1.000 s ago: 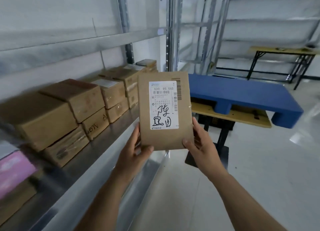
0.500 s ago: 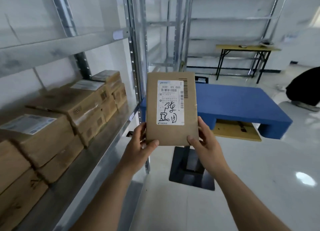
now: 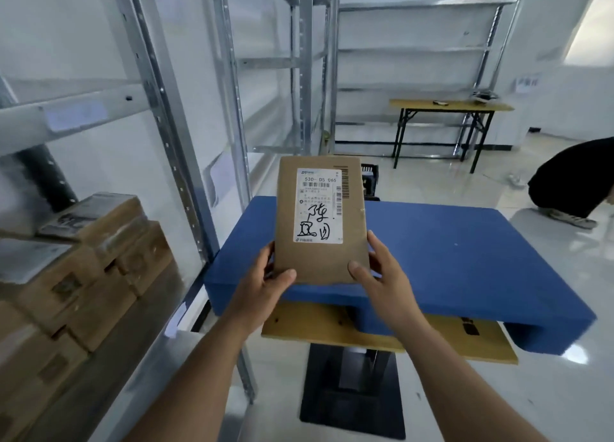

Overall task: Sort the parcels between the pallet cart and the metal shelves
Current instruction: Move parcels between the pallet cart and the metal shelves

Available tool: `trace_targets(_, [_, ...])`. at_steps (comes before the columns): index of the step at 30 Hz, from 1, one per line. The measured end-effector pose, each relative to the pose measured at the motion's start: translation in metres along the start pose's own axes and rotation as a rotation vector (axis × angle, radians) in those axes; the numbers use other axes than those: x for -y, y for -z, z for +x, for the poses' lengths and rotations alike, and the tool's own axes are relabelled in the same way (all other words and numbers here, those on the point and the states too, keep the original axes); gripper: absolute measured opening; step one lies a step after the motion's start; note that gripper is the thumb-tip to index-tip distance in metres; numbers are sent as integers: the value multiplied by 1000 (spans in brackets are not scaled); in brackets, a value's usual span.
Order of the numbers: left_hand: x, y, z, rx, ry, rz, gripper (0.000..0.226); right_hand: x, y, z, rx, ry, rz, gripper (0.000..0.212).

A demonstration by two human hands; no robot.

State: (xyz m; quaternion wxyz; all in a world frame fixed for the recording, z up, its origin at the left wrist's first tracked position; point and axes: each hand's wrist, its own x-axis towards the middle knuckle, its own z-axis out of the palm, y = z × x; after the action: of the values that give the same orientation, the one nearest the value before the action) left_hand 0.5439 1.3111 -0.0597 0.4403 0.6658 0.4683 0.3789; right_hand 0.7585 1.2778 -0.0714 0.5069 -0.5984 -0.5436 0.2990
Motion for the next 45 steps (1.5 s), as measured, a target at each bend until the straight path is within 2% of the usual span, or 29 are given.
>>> trace_targets(5, [16, 8, 53, -47, 19, 39, 36, -15, -20, 59, 32, -28, 6, 61])
trace_targets(12, [51, 50, 141, -47, 59, 33, 40, -25, -78, 146, 73, -43, -57, 63])
trace_targets(23, [110, 100, 254, -274, 238, 53, 41, -43, -170, 249, 105, -171, -155, 69])
trace_targets(26, [118, 100, 267, -284, 266, 63, 41, -49, -179, 258, 131, -194, -175, 73])
trace_targets(28, [122, 101, 274, -293, 265, 31, 49, -52, -180, 262, 158, -190, -175, 77])
trace_targets(33, [136, 104, 276, -308, 287, 8, 50, -56, -181, 264, 259, -221, -84, 100])
trace_targets(36, [140, 102, 273, -271, 347, -66, 77, -59, -186, 261, 274, -222, -52, 104])
trace_targets(38, [141, 101, 274, -262, 369, -76, 85, -61, -188, 261, 274, -219, -62, 104])
trace_targets(42, [140, 101, 276, -272, 393, -101, 85, -64, -189, 265, 287, -219, -86, 100])
trace_targets(45, [140, 100, 276, -272, 415, -110, 75, -66, -190, 267, 299, -223, -113, 97])
